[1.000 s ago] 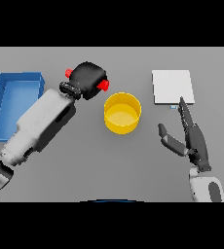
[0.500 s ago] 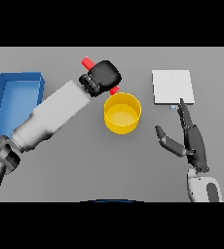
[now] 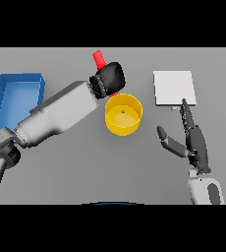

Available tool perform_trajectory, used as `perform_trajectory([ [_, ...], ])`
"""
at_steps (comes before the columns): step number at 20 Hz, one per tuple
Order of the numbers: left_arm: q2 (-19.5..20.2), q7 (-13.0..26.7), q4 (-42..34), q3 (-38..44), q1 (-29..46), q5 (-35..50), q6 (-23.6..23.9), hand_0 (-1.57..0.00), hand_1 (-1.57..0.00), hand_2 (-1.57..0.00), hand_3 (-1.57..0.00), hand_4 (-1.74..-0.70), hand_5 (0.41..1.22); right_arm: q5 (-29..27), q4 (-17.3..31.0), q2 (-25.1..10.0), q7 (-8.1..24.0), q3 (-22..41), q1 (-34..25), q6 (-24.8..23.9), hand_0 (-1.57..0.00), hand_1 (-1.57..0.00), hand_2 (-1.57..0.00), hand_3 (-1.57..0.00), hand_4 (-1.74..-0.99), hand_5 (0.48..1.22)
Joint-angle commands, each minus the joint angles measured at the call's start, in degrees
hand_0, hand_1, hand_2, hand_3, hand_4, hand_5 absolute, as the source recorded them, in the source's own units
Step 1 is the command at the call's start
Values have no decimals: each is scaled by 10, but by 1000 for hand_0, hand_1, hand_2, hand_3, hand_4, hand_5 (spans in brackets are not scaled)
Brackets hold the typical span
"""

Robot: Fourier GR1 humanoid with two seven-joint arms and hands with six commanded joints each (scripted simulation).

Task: Pick up the red beaker and tilt it to pour out 1 green nut into yellow bowl. Pick up the yellow bowl and place it on the metallic measuring scale.

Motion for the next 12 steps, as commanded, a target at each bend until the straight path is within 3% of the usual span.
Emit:
perform_trajectory([
  [1, -4, 2, 5, -12, -5, -14, 4, -1571, -1571, -1571, -1563, -1736, 1221, 5, -7, 0, 5, 2, -3, -4, 1, 1, 1, 1, -1130, 565],
  [8, -14, -20, 17, -63, -49, -75, 18, -1571, -1571, -1571, -1569, -1733, 1221, 9, -15, 1, -11, 5, 11, -5, 1, 1, 1, 1, -1130, 577],
  [12, -9, -60, 35, -74, -117, -99, 29, -1571, -1571, -1571, -1570, -1731, 1221, 10, -11, -1, 4, 1, 4, -9, 1, 1, 1, 1, -1137, 568],
])
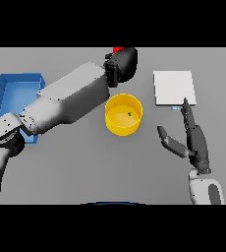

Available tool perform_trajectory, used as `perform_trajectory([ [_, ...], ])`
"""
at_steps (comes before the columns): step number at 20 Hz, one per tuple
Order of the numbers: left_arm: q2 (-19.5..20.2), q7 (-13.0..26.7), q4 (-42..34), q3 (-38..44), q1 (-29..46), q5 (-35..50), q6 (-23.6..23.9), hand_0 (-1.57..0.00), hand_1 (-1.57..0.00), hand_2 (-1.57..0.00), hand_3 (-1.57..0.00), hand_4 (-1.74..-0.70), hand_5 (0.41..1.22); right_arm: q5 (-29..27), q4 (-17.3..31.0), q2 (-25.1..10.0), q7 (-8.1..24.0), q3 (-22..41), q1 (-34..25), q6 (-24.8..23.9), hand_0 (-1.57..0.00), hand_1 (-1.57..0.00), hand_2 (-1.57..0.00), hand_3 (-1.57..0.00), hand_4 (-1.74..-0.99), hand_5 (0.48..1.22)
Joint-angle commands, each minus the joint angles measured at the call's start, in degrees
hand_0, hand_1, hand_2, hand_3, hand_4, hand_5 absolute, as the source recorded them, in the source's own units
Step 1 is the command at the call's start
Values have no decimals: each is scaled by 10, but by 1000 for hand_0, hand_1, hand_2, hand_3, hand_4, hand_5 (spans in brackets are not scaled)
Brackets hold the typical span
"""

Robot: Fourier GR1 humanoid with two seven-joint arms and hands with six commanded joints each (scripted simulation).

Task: Pick up the red beaker and tilt it to pour out 1 green nut into yellow bowl. Pick up the yellow bowl and place it on the metallic measuring scale.

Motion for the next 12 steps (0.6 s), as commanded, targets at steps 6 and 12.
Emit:
perform_trajectory([
  [6, 43, 12, 85, 89, -104, 30, 23, -1571, -1571, -1571, -1571, -1720, 1221, 4, 8, 3, -15, 8, -2, 5, 1, 1, 1, 1, -1128, 554],
  [12, 118, 108, 212, 337, -149, 215, -23, -1571, -1571, -1571, -1509, -1735, 1221, -11, 14, -6, -20, 7, -15, 22, 1, 1, 1, 1, -1105, 578],
])
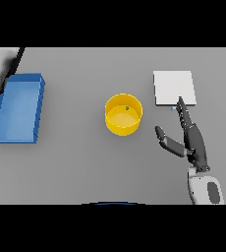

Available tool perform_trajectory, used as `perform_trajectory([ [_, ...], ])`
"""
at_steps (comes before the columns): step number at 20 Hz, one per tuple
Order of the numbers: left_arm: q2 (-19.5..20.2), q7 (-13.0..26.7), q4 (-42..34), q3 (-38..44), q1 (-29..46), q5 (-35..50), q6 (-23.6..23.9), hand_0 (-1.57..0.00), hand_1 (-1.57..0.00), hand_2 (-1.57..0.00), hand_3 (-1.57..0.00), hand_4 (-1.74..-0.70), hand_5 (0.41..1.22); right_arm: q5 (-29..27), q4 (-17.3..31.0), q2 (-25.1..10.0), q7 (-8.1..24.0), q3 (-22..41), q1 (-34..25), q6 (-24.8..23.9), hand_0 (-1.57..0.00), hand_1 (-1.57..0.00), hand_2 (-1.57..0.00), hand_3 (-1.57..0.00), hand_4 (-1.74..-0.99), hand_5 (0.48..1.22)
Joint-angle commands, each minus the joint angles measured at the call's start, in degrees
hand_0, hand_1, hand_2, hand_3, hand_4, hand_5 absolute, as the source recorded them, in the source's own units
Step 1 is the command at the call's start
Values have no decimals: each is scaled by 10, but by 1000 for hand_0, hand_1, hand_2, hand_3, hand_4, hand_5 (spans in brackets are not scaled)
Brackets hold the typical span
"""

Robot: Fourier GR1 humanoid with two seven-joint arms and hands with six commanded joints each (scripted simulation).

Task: Pick up the red beaker and tilt it to pour out 1 green nut into yellow bowl. Pick up the yellow bowl and place it on the metallic measuring scale.

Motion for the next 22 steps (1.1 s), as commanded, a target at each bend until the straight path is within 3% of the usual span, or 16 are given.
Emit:
perform_trajectory([
  [1, 15, 8, 20, 47, 5, 42, 1, -1571, -1571, -1571, -1507, -1736, 1221, -6, -2, 1, 6, -3, -4, 0, 1, 1, 1, 1, -1114, 578],
  [5, 74, 39, 64, 174, 61, 165, 41, -1571, -1571, -1571, -1545, -1739, 1221, -1, 3, -1, -1, -1, -8, -2, 1, 1, 1, 1, -1125, 601],
  [13, 94, 175, 26, 294, 245, 318, 178, -1571, -1571, -1571, -1567, -1741, 1221, 6, 11, -11, -11, 6, -6, 8, 1, 1, 1, 1, -1138, 648],
  [16, 86, 200, -38, 319, 332, 367, 199, -1571, -1571, -1571, -1569, -1741, 1221, 2, 8, -12, -10, 5, -2, 10, 1, 1, 1, 1, -1127, 664],
  [21, 60, 250, -227, 325, 510, 422, 228, -1571, -1571, -1571, -1570, -1741, 1221, 5, 2, -21, -9, 5, -4, 13, 1, 1, 1, 1, -1166, 676],
  [22, 55, 263, -266, 323, 539, 429, 232, -1571, -1571, -1571, -1570, -1741, 1186, 7, 2, -23, -11, 4, 2, 12, 1, 1, 1, 1, -1175, 676],
])
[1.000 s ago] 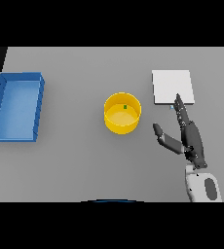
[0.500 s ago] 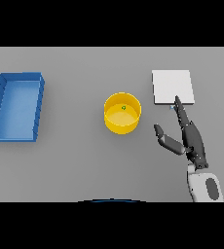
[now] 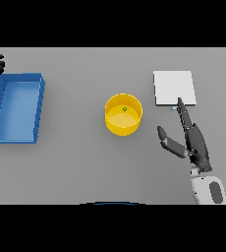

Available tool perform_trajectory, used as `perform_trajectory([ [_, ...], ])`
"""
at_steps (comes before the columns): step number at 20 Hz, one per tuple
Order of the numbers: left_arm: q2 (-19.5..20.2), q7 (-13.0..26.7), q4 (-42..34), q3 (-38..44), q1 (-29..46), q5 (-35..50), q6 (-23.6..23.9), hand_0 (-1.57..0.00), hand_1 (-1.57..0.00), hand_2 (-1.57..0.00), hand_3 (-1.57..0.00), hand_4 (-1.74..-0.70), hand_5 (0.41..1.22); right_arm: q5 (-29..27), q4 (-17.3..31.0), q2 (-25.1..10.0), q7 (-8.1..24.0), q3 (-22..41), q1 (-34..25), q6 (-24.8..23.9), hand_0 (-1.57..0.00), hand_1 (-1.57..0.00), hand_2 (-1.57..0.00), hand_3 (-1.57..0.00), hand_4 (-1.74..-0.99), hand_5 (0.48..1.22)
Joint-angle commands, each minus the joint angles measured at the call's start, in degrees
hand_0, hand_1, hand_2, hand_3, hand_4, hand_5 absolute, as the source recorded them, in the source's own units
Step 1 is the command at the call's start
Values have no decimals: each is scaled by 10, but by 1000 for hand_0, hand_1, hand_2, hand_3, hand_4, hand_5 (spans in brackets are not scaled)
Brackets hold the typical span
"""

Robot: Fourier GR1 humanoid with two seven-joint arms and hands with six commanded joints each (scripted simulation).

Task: Pick up the red beaker and tilt it to pour out 1 green nut into yellow bowl. Pick up the yellow bowl and place it on the metallic measuring scale.

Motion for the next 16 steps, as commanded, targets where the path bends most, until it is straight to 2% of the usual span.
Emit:
perform_trajectory([
  [1, -1, 12, -30, 1, 20, 7, 3, -1571, -1571, -1571, -1571, -1741, 1151, -3, 6, 3, 5, 0, -5, 0, 1, 1, 1, 1, -1174, 676],
  [3, -13, 40, -75, -1, 57, 15, 10, -1571, -1571, -1571, -1571, -1741, 1050, 4, 11, 7, -8, 4, 0, -2, 1, 1, 1, 1, -1167, 675],
  [5, -20, 69, -112, -5, 81, 17, 20, -1571, -1571, -1571, -1571, -1741, 925, 3, 14, 9, -5, 0, -6, -7, 1, 1, 1, 1, -1157, 671],
  [6, -16, 90, -137, -3, 92, 23, 14, -1571, -1571, -1571, -1571, -1655, 868, 1, 16, 13, -5, 2, -7, -6, 1, 1, 1, 1, -1155, 669],
  [7, -11, 100, -156, -5, 102, 28, 0, -1571, -1571, -1526, -1525, -1521, 818, 3, 14, 14, -14, 5, -1, -4, 1, 1, 1, 1, -1155, 670],
  [8, -2, 91, -176, -9, 110, 40, -33, -1469, -1344, -1276, -1318, -1369, 774, 0, 10, 10, -6, 2, -2, -4, 1, 1, 1, 1, -1153, 670],
  [9, -3, 87, -188, -9, 120, 55, -54, -1175, -1075, -1021, -1055, -1232, 737, 1, 8, 9, -7, 3, -3, -3, 1, 1, 1, 1, -1151, 670],
  [11, 3, 82, -203, 5, 130, 99, -100, -751, -687, -653, -675, -1050, 683, -5, 10, 7, -10, -2, -2, -1, 1, 1, 1, 1, -1150, 671],
  [13, 14, 92, -211, -17, 135, 89, -128, -481, -440, -418, -431, -915, 651, -5, 12, 9, -12, 1, 0, 1, 1, 1, 1, 1, -1155, 670],
  [16, 21, 112, -202, -36, 130, 66, -138, -246, -225, -213, -220, -828, 627, 5, 16, 6, -11, 0, -2, -8, 1, 1, 1, 1, -1156, 665],
])
